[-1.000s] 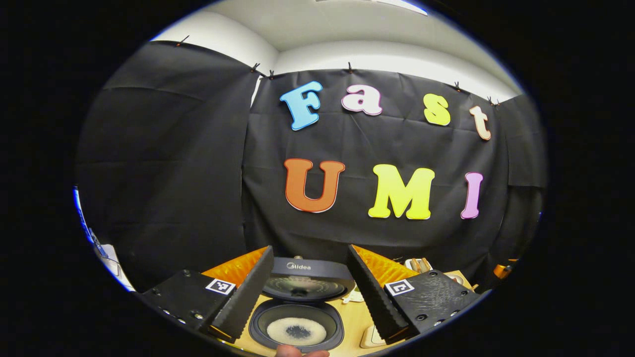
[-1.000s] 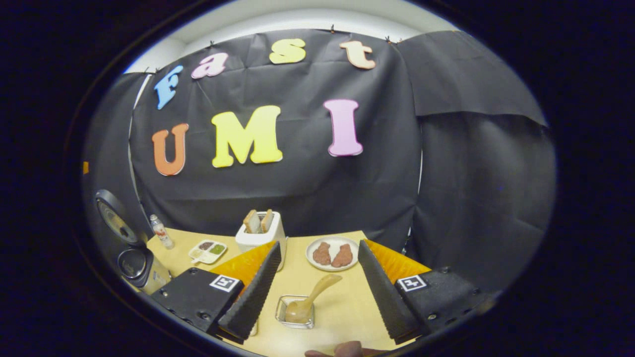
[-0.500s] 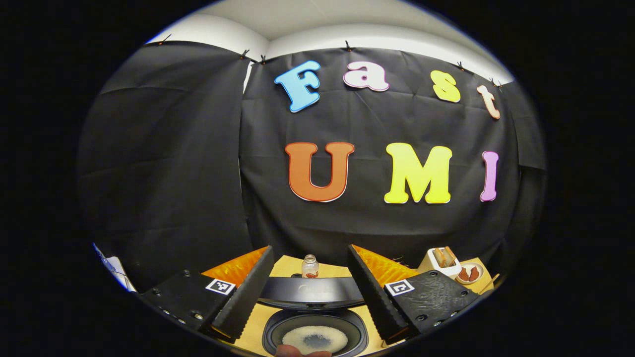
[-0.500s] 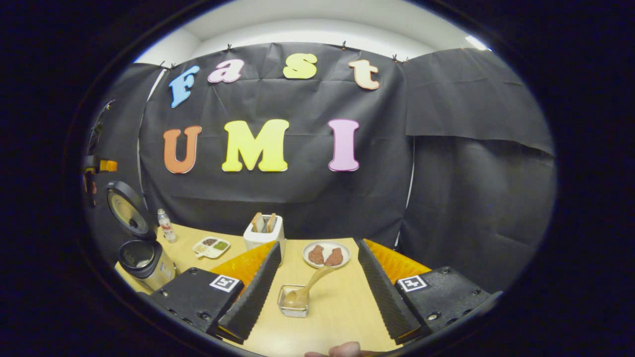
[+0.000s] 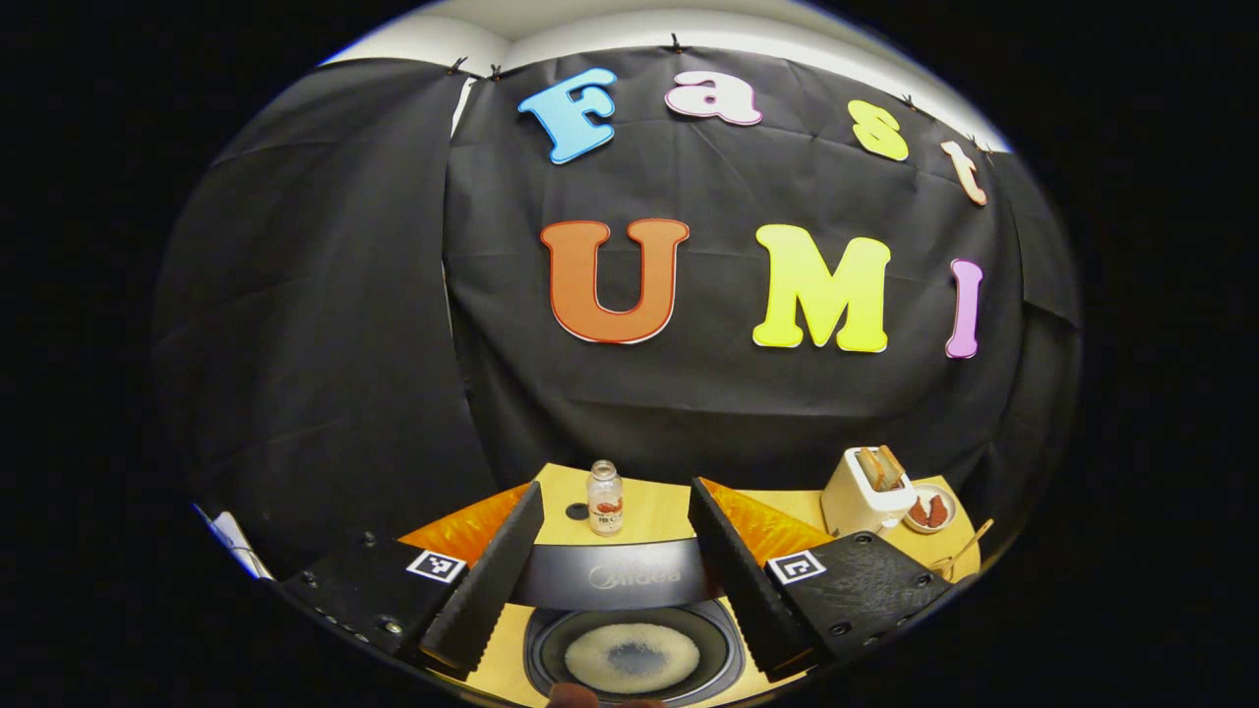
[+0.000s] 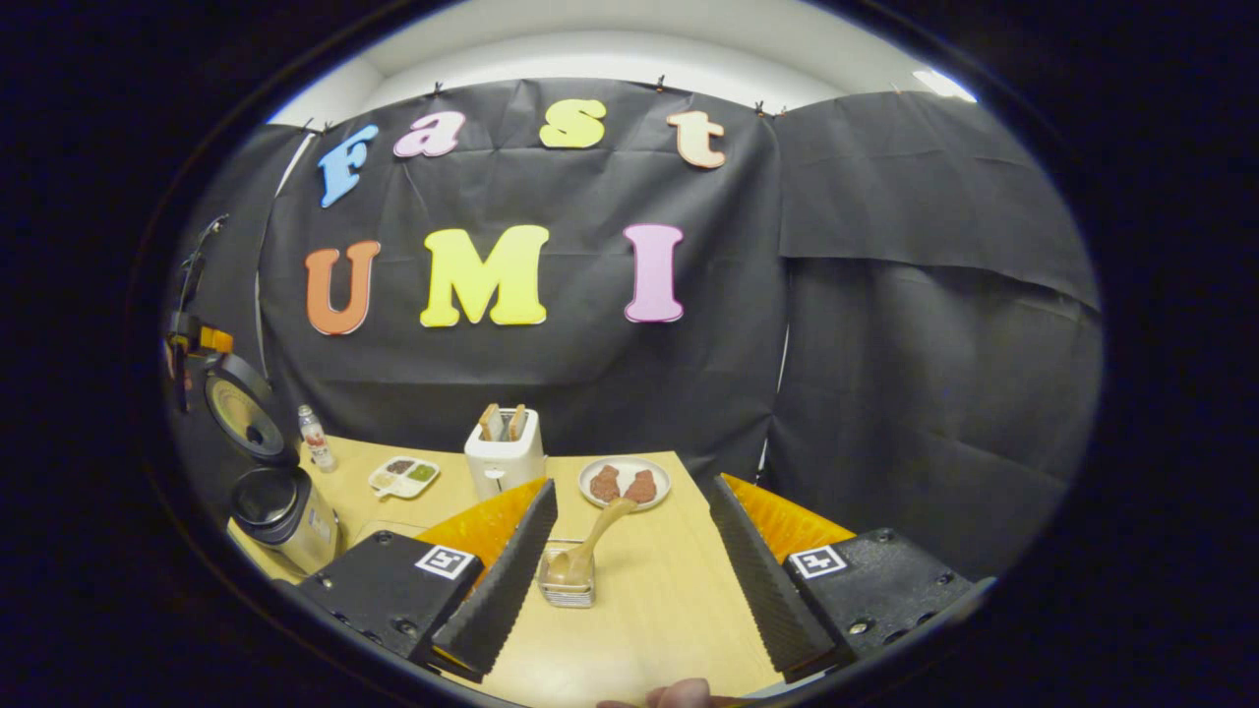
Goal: Close the left gripper, press the button to open the rice cooker; take a wooden spoon from the chopstick holder with the right hand, scoop a spoonful of rice and pour it into the rice cooker, then put the wooden spoon back into the chopstick holder.
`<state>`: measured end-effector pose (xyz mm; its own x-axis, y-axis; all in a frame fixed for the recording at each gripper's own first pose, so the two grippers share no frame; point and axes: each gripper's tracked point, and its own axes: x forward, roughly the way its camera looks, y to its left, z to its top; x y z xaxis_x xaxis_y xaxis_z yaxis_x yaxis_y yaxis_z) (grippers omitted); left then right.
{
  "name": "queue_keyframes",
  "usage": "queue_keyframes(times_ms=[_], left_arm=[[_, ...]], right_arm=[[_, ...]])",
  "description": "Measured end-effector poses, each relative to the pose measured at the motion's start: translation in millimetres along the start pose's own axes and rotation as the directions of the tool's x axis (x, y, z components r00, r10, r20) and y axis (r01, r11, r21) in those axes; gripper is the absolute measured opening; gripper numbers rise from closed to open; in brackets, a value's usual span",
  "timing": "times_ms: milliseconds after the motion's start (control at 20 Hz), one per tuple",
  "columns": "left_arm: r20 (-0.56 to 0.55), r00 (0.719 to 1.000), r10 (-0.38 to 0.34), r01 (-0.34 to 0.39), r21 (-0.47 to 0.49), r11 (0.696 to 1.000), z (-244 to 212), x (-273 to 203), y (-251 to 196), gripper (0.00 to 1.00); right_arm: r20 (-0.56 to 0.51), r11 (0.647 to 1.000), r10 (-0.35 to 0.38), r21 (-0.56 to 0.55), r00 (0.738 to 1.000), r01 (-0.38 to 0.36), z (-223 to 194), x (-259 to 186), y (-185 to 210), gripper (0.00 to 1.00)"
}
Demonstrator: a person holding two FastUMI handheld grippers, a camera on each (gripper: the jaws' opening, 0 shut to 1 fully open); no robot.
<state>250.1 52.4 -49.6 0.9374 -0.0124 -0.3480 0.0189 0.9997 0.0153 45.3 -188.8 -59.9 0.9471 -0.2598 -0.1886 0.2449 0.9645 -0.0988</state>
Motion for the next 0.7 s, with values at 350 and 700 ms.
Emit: queue_keyframes(times_ms=[350, 700], left_arm=[[-0.159, 0.987, -0.035, 0.036, 0.000, 0.999, -61, -44, -15, 0.97], [-0.295, 0.954, -0.052, 0.055, 0.003, 0.998, -131, -73, -21, 0.97]], right_arm=[[-0.002, 0.993, 0.118, -0.028, 0.993, -0.118, 1, 3, 46, 1.00], [-0.020, 0.984, 0.173, -0.038, 0.985, -0.173, -4, 4, 66, 1.00]])
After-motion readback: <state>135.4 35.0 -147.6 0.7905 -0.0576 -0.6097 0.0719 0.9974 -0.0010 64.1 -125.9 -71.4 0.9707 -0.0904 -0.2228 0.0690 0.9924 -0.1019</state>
